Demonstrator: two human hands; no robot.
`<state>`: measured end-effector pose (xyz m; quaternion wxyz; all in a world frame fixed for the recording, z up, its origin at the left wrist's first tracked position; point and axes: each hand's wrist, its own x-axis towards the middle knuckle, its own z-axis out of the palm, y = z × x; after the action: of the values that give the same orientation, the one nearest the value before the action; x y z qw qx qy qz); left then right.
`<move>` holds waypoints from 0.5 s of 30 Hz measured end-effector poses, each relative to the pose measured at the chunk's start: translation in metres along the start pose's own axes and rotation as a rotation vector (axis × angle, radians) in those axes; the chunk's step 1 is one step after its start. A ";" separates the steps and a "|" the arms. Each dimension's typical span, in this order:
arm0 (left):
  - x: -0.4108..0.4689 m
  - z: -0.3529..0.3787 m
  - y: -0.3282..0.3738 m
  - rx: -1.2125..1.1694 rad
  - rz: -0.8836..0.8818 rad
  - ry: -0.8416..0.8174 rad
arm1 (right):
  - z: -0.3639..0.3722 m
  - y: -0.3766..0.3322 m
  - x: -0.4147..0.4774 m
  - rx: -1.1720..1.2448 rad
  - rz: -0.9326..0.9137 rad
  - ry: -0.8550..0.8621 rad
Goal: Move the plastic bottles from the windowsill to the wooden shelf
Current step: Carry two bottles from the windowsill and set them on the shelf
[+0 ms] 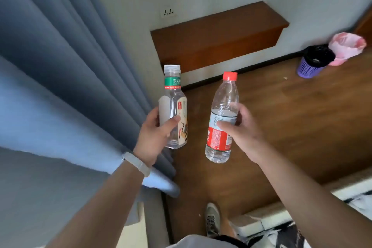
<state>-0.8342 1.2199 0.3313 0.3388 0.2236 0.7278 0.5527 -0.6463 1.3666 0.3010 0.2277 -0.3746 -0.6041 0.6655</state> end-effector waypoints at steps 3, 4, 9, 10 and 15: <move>0.041 0.016 0.020 0.009 0.023 -0.037 | -0.011 -0.020 0.031 -0.021 -0.014 0.044; 0.053 0.020 0.026 0.010 0.026 -0.046 | -0.014 -0.026 0.040 -0.020 -0.017 0.065; 0.121 0.021 0.032 0.040 0.018 -0.135 | -0.020 -0.045 0.081 -0.026 -0.003 0.129; 0.136 0.019 0.030 0.040 0.011 -0.137 | -0.020 -0.047 0.090 -0.047 -0.001 0.139; 0.213 0.022 0.032 0.020 0.021 -0.200 | -0.014 -0.061 0.143 -0.119 -0.037 0.219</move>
<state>-0.9622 1.3921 0.3062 0.4016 0.2886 0.6935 0.5240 -0.7327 1.4939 0.3285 0.2818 -0.4467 -0.6208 0.5793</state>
